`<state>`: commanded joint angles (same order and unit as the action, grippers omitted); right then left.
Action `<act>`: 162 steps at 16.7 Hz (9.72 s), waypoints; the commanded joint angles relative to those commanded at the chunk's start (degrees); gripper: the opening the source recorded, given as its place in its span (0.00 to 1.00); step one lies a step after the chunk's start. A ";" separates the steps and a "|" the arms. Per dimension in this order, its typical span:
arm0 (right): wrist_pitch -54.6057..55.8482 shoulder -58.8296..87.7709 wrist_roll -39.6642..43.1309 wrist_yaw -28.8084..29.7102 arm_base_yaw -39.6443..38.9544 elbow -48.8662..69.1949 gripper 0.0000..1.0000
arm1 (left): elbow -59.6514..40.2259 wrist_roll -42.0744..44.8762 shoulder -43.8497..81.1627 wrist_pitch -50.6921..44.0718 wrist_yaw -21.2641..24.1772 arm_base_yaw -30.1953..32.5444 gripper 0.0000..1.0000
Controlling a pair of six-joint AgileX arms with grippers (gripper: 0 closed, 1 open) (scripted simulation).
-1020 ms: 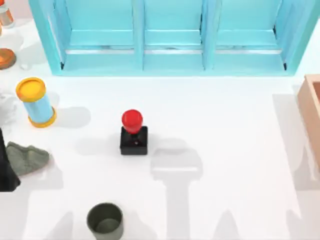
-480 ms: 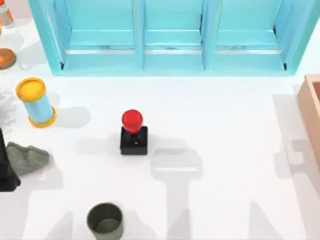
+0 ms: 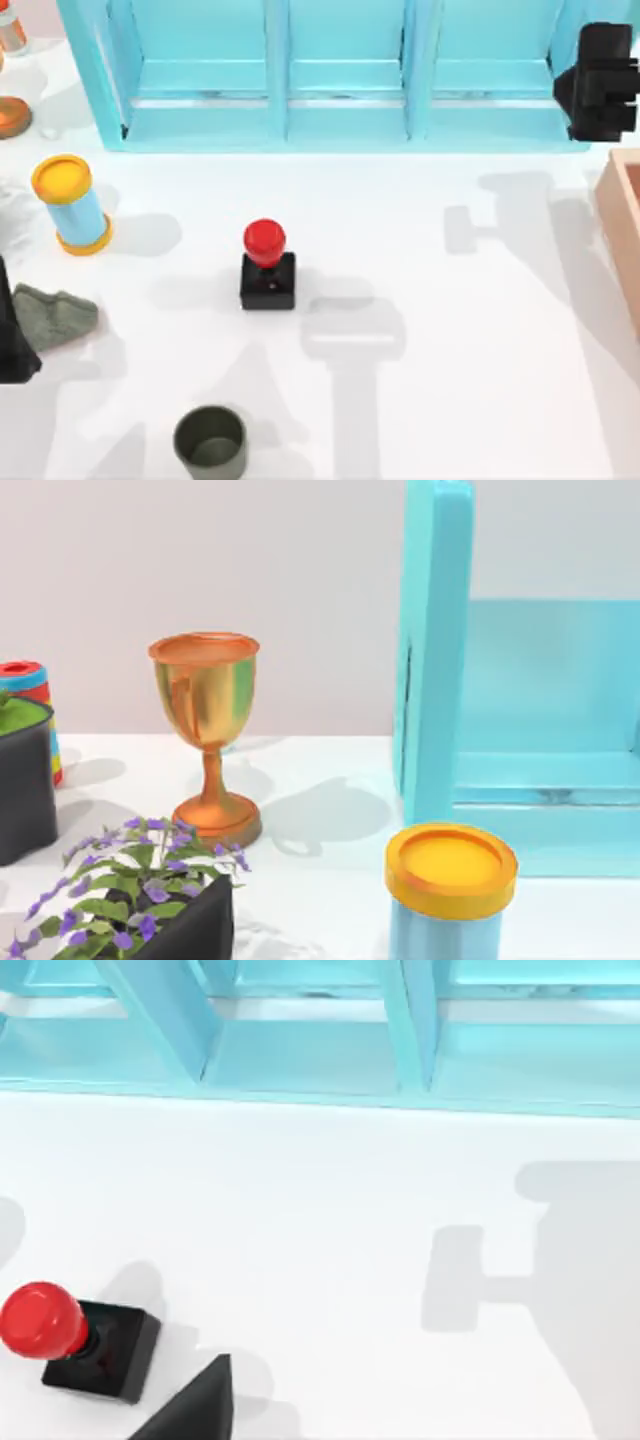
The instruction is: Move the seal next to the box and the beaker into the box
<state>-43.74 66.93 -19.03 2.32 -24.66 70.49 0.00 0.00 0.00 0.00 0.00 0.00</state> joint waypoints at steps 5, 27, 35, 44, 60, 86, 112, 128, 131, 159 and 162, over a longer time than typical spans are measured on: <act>-15.41 27.01 -10.71 1.26 -9.36 34.30 1.00 | 0.00 0.00 0.00 0.00 0.00 0.00 1.00; -50.50 87.87 -31.03 6.95 -24.30 95.71 1.00 | 0.00 0.00 0.00 0.00 0.00 0.00 1.00; -54.57 102.13 -30.41 7.16 -23.85 114.37 1.00 | 0.00 0.00 0.00 0.00 0.00 0.00 1.00; -56.75 110.41 -29.82 7.22 -23.27 124.82 1.00 | 0.00 0.00 0.00 0.00 0.00 0.00 1.00; -56.75 110.41 -29.82 7.22 -23.27 124.82 0.00 | 0.00 0.00 0.00 0.00 0.00 0.00 1.00; -32.74 62.37 -21.70 5.43 -15.61 52.70 0.00 | 0.00 0.00 0.00 0.00 0.00 0.00 1.00; -22.70 17.74 -5.45 1.23 0.25 1.18 0.00 | 0.00 0.00 0.00 0.00 0.00 0.00 1.00; -8.00 21.10 -5.12 1.17 0.62 -10.09 0.00 | 0.00 0.00 0.00 0.00 0.00 0.00 1.00; -7.73 21.20 -5.13 1.16 0.63 -10.32 0.00 | 0.00 0.00 0.00 0.00 0.00 0.00 1.00; -14.12 21.28 -5.14 1.30 0.56 -4.02 1.00 | 0.00 0.00 0.00 0.00 0.00 0.00 1.00; -22.18 21.11 -5.01 1.26 0.61 3.25 1.00 | 0.00 0.00 0.00 0.00 0.00 0.00 1.00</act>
<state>-65.93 88.05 -24.04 3.59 -24.05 73.74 0.00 0.00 0.00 0.00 0.00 0.00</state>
